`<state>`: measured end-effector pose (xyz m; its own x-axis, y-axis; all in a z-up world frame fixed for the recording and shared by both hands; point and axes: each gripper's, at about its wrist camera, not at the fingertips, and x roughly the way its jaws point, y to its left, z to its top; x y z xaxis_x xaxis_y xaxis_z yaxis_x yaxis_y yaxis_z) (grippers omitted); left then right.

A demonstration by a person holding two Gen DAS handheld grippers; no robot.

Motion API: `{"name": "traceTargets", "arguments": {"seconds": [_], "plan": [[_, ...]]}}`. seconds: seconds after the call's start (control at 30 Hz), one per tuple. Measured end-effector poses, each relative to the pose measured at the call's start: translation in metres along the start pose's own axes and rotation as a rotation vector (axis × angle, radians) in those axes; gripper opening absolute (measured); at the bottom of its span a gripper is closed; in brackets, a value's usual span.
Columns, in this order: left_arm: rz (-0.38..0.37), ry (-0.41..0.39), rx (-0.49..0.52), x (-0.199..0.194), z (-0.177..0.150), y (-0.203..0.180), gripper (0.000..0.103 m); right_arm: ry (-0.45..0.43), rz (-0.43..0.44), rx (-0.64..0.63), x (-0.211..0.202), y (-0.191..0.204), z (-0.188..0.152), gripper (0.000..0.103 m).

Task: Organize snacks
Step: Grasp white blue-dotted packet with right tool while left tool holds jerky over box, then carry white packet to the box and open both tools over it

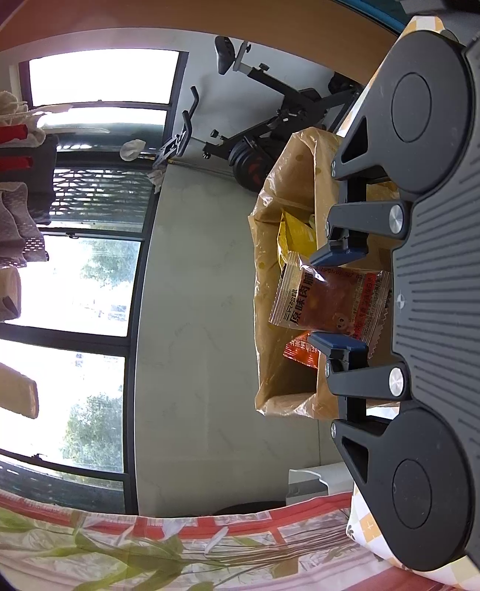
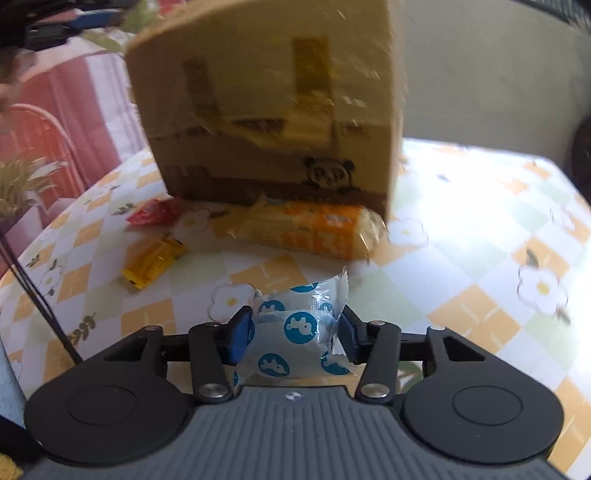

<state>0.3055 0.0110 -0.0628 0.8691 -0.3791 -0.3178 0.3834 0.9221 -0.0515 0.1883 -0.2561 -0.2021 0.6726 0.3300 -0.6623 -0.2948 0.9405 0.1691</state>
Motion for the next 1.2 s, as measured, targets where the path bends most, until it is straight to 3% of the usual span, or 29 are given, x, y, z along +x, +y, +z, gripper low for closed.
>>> {"name": "traceTargets", "arguments": {"seconds": [0.2, 0.5, 0.67, 0.87, 0.9, 0.97, 1.2], "plan": [[-0.009, -0.012, 0.003, -0.001, 0.003, -0.006, 0.041, -0.151, 0.041, 0.015, -0.03, 0.0, 0.037, 0.05], [-0.009, -0.034, -0.005, 0.02, 0.028, -0.003, 0.041, -0.485, 0.064, -0.054, -0.072, -0.001, 0.16, 0.051], [0.011, -0.002, -0.001, 0.051, 0.037, -0.003, 0.041, -0.457, 0.011, -0.03, -0.03, -0.006, 0.208, 0.051], [0.04, 0.05, -0.016, 0.08, 0.037, 0.004, 0.047, -0.35, -0.035, 0.008, 0.017, -0.003, 0.217, 0.053], [0.044, 0.06, -0.023, 0.082, 0.036, 0.007, 0.053, -0.347, -0.041, 0.017, 0.018, -0.003, 0.215, 0.055], [0.056, 0.068, -0.026, 0.08, 0.033, 0.012, 0.06, -0.363, -0.046, 0.044, 0.016, -0.005, 0.209, 0.072], [0.041, 0.047, 0.003, 0.035, 0.021, 0.028, 0.061, -0.438, 0.027, 0.07, -0.017, 0.01, 0.185, 0.072]]}}
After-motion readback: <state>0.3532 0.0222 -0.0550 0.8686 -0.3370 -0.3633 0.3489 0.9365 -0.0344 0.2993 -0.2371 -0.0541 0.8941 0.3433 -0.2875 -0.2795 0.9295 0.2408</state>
